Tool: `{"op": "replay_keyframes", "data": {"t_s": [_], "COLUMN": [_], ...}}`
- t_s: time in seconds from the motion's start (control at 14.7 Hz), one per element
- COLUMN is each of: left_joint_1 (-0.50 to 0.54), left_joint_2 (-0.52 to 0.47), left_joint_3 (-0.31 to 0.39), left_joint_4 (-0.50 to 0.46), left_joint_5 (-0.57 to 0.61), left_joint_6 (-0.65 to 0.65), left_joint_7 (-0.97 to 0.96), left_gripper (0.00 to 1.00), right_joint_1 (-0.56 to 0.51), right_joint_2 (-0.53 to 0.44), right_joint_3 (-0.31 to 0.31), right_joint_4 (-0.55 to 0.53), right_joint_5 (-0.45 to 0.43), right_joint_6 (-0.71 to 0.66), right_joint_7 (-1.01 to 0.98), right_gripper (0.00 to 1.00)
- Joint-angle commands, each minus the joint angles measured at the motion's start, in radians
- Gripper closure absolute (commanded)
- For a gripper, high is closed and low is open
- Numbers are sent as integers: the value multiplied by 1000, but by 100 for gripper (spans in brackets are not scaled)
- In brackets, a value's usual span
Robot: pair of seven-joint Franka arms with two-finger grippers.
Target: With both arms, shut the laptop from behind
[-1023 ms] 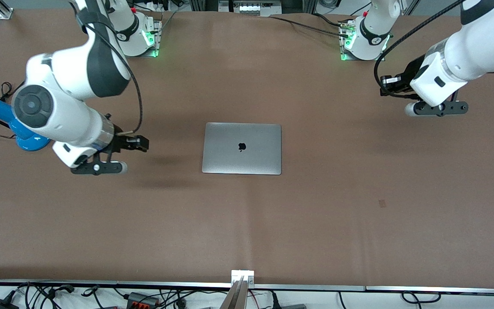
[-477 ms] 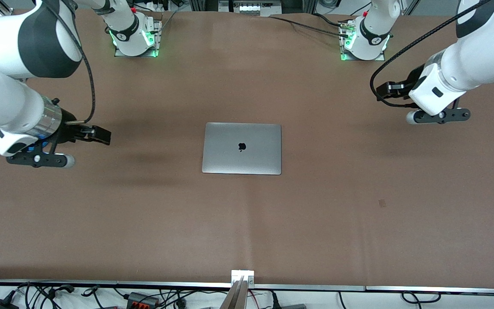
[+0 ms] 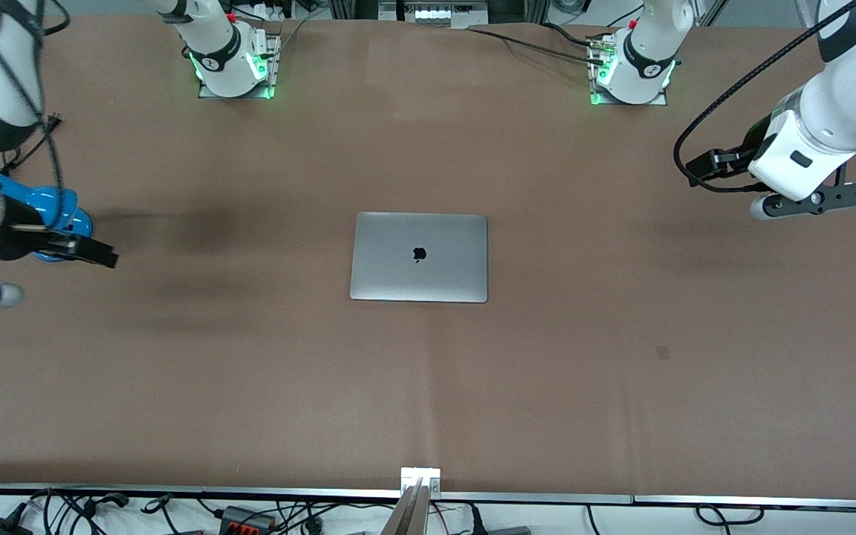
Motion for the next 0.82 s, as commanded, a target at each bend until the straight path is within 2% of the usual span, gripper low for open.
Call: {"op": "replay_keyframes", "data": {"t_s": [0.0,0.14,0.48,0.75], "left_joint_1": [-20,-14,-14,-14], "left_joint_2": [-88,-139,-122,-102], "left_joint_3": [47,49,49,41], "left_joint_4": [-111,-189,-139,-92], "left_joint_5": [2,-47,-93,-90], "left_joint_6": [88,154,120,117], "left_joint_7": [52,56,102,104], "left_gripper": [0,0,0,0], "right_joint_1": [-190,-266,-289,-287], "right_joint_2": [-38,-59,-81,-177], "right_joint_3": [208,291,296,295], "right_joint_4": [4,-22,-46,-213], "right_joint_5": [-71,-131,-137,-140], "right_joint_6": [27,55,57,118], "right_joint_7": [-12,-36,-122,-125], "right_gripper": [0,0,0,0]}}
